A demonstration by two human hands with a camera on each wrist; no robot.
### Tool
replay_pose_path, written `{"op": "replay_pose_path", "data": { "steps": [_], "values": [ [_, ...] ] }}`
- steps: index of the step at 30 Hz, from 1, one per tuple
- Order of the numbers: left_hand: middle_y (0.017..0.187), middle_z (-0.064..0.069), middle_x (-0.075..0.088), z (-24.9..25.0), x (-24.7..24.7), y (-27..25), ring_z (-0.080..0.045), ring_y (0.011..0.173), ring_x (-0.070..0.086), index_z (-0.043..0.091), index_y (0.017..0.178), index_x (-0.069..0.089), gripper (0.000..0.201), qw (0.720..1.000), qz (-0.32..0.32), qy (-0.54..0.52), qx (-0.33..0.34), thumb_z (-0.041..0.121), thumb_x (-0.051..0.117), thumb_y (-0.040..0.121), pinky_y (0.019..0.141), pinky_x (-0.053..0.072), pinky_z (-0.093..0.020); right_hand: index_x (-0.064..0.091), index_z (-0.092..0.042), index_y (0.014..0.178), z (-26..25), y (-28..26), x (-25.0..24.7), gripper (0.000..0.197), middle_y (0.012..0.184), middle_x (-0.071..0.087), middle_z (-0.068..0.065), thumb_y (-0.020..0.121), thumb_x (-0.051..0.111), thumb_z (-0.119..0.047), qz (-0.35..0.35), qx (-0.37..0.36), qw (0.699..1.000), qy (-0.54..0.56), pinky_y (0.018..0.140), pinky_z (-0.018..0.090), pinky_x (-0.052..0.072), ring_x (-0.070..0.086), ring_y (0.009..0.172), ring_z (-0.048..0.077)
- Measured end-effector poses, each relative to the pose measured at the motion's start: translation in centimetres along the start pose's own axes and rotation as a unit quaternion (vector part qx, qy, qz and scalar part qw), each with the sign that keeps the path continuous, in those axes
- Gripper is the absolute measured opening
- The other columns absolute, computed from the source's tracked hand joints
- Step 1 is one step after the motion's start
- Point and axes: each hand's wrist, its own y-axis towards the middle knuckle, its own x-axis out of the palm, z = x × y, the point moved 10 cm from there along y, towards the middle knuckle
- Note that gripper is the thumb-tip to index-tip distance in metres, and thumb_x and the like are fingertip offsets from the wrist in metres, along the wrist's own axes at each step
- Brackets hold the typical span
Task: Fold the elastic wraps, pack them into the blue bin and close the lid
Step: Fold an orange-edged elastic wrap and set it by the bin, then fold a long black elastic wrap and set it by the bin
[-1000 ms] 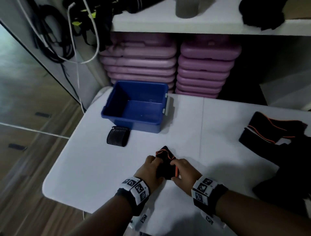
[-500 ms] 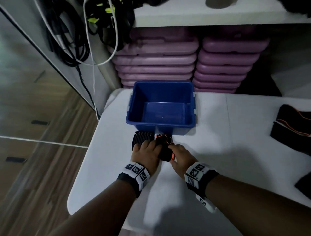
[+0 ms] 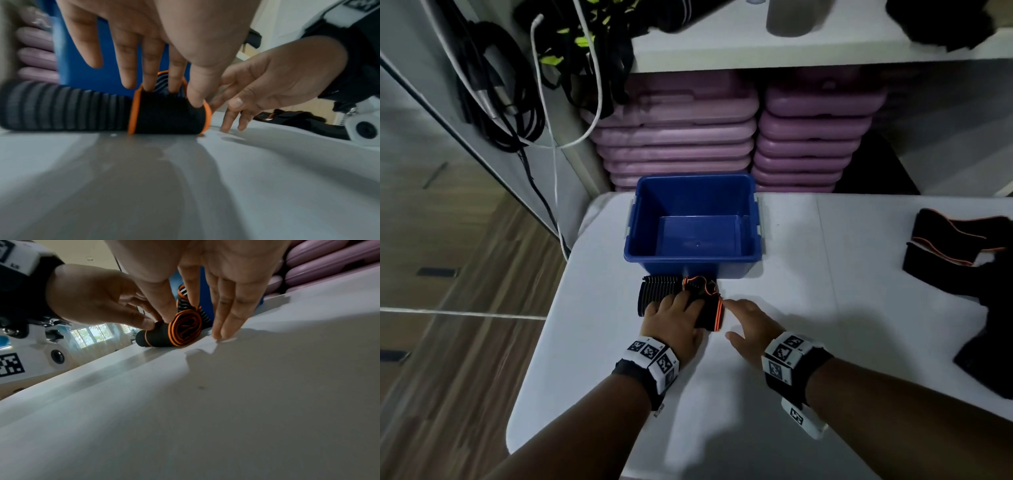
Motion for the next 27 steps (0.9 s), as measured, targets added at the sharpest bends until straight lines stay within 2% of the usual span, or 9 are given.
{"op": "replay_pose_path", "data": {
  "steps": [4, 10, 12, 15, 16, 19, 20, 23, 27],
  "values": [
    [0.131, 0.006, 0.051, 5.1, -0.9, -0.1, -0.021, 0.115, 0.051, 0.032, 0.129, 0.047, 0.046, 0.999, -0.011, -0.005, 0.053, 0.054, 0.044, 0.089, 0.096, 0.039, -0.040, 0.050, -0.023, 0.135, 4.4, -2.8, -1.9, 0.045, 0.140, 0.047, -0.005, 0.091, 0.053, -0.032, 0.010, 0.032, 0.999, -0.004, 0.111, 0.032, 0.035, 0.045, 0.129, 0.016],
    [0.127, 0.002, 0.057, 16.7, -0.5, 1.2, -0.022, 0.114, 0.055, 0.029, 0.129, 0.049, 0.045, 0.984, -0.096, -0.037, 0.148, 0.055, 0.041, 0.093, 0.098, 0.042, -0.037, 0.060, -0.015, 0.113, 13.4, -8.8, -7.7, 0.028, 0.113, 0.063, 0.002, 0.092, 0.050, -0.030, 0.015, 0.070, 0.996, -0.052, 0.088, 0.028, 0.044, 0.058, 0.106, 0.023],
    [0.129, 0.002, 0.056, 20.9, -0.4, 2.0, -0.021, 0.117, 0.053, 0.029, 0.130, 0.048, 0.043, 0.978, -0.117, -0.048, 0.163, 0.052, 0.042, 0.094, 0.098, 0.041, -0.034, 0.060, -0.015, 0.111, 16.8, -10.9, -10.0, 0.036, 0.110, 0.064, 0.003, 0.089, 0.044, -0.039, 0.016, 0.080, 0.995, -0.064, 0.084, 0.028, 0.043, 0.059, 0.101, 0.023],
    [0.132, 0.003, 0.054, 27.4, -0.3, 3.4, -0.020, 0.119, 0.053, 0.030, 0.130, 0.049, 0.041, 0.971, -0.143, -0.080, 0.174, 0.048, 0.044, 0.094, 0.100, 0.040, -0.032, 0.061, -0.014, 0.105, 22.3, -14.1, -13.2, 0.065, 0.100, 0.064, 0.003, 0.075, 0.025, -0.059, 0.025, 0.091, 0.994, -0.062, 0.075, 0.027, 0.042, 0.059, 0.091, 0.020],
    [0.131, 0.004, 0.055, 29.4, -0.2, 3.8, -0.019, 0.119, 0.053, 0.031, 0.128, 0.051, 0.039, 0.968, -0.150, -0.096, 0.175, 0.048, 0.045, 0.094, 0.100, 0.040, -0.031, 0.061, -0.014, 0.102, 24.2, -15.1, -14.1, 0.065, 0.098, 0.064, 0.003, 0.075, 0.026, -0.061, 0.026, 0.096, 0.993, -0.060, 0.074, 0.027, 0.042, 0.059, 0.088, 0.018],
    [0.127, 0.007, 0.057, 35.3, 1.2, 5.1, -0.017, 0.115, 0.055, 0.033, 0.123, 0.055, 0.036, 0.963, -0.169, -0.122, 0.173, 0.051, 0.048, 0.092, 0.100, 0.041, -0.031, 0.061, -0.015, 0.098, 28.9, -18.3, -17.4, 0.023, 0.096, 0.058, -0.001, 0.090, 0.049, -0.034, 0.042, 0.131, 0.988, -0.064, 0.078, 0.026, 0.042, 0.059, 0.096, 0.020],
    [0.126, 0.008, 0.058, 37.0, 1.8, 5.7, -0.017, 0.115, 0.055, 0.035, 0.122, 0.055, 0.038, 0.962, -0.172, -0.125, 0.172, 0.055, 0.047, 0.091, 0.100, 0.042, -0.032, 0.062, -0.016, 0.102, 30.4, -19.1, -18.2, 0.019, 0.101, 0.058, -0.002, 0.091, 0.052, -0.028, 0.052, 0.133, 0.987, -0.073, 0.084, 0.026, 0.042, 0.058, 0.102, 0.019],
    [0.125, 0.008, 0.057, 41.4, 3.5, 7.1, -0.016, 0.116, 0.055, 0.036, 0.125, 0.052, 0.042, 0.962, -0.181, -0.127, 0.160, 0.058, 0.047, 0.089, 0.099, 0.043, -0.031, 0.059, -0.024, 0.119, 34.1, -21.0, -19.7, 0.031, 0.124, 0.055, -0.003, 0.090, 0.053, -0.029, 0.055, 0.133, 0.983, -0.111, 0.104, 0.038, 0.038, 0.049, 0.120, 0.018],
    [0.126, -0.002, 0.053, 44.9, 4.8, 8.3, -0.023, 0.116, 0.054, 0.026, 0.129, 0.051, 0.046, 0.967, -0.181, -0.135, 0.119, 0.049, 0.054, 0.089, 0.100, 0.044, -0.036, 0.059, -0.017, 0.125, 35.5, -21.9, -20.1, 0.040, 0.126, 0.054, 0.004, 0.086, 0.057, -0.022, 0.034, 0.080, 0.988, -0.124, 0.101, 0.039, 0.042, 0.049, 0.120, 0.026]
  ]
}}
